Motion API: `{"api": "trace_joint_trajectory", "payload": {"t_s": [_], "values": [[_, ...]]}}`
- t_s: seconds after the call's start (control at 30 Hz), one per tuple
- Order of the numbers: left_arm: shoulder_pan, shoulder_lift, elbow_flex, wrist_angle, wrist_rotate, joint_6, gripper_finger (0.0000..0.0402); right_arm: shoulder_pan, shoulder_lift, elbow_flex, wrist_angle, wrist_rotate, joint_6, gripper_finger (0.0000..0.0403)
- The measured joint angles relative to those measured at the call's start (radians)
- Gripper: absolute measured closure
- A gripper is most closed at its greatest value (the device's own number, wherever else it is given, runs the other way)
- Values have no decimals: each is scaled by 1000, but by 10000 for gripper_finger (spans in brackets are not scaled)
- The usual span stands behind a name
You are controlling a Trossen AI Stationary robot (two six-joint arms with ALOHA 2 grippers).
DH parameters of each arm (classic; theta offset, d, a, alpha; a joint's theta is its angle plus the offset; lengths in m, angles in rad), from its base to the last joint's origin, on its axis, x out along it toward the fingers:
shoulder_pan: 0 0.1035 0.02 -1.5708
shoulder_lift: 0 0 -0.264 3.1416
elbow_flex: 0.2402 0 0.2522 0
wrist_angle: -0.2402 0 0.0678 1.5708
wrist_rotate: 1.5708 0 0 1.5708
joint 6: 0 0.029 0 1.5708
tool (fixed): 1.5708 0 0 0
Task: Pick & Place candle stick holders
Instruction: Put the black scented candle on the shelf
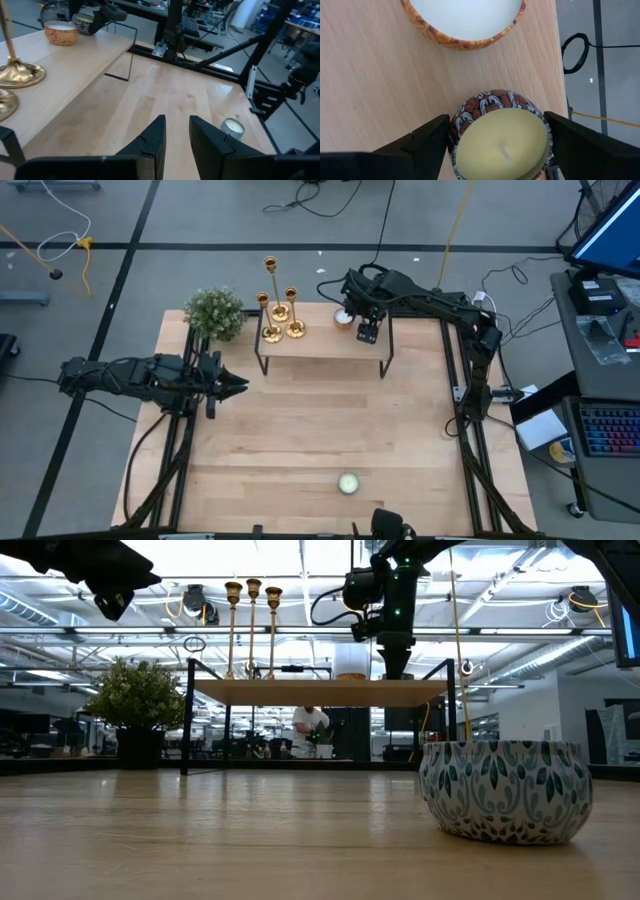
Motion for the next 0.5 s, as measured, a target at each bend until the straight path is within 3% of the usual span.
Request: {"api": "trace_joint_trajectory", "payload": {"t_s": [0.5], "values": [[0,0,0,-2,16,35,316,3,1,-2,20,-3,-39,103]]}}
